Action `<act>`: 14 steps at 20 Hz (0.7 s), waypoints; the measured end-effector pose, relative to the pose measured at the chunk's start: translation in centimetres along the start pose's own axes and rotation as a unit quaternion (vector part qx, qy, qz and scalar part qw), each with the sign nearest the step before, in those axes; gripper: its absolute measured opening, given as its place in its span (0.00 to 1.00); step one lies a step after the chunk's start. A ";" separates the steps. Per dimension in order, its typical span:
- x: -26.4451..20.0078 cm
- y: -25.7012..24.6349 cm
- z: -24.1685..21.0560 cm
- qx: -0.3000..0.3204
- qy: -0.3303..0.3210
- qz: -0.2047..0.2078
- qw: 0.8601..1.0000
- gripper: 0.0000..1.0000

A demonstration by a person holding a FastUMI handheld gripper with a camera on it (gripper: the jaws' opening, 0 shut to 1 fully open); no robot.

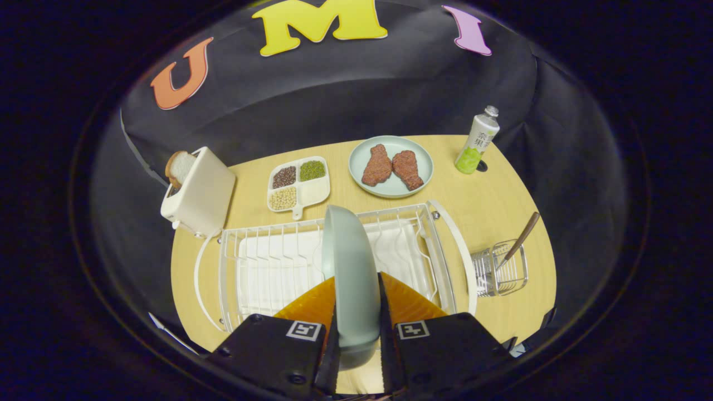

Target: Take the plate from the dish rack, then take the spoon from the basket and place it into the plate.

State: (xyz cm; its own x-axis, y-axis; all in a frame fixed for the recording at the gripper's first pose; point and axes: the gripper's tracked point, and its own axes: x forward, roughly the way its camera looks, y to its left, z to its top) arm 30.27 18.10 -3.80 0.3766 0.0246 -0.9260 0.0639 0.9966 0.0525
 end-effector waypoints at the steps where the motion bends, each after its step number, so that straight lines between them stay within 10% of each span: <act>1: -0.1 -0.1 0.0 -0.001 0.000 -0.007 1.000 0.36; 8: -2.6 0.1 2.0 -0.055 -0.051 -0.053 0.996 0.34; 14: -7.7 0.6 -4.2 -0.054 -0.069 0.098 0.991 0.29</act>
State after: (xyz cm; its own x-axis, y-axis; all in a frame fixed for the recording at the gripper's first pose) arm 23.55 18.86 1.76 0.4962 0.2148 -0.8412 -0.1189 0.9766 0.1792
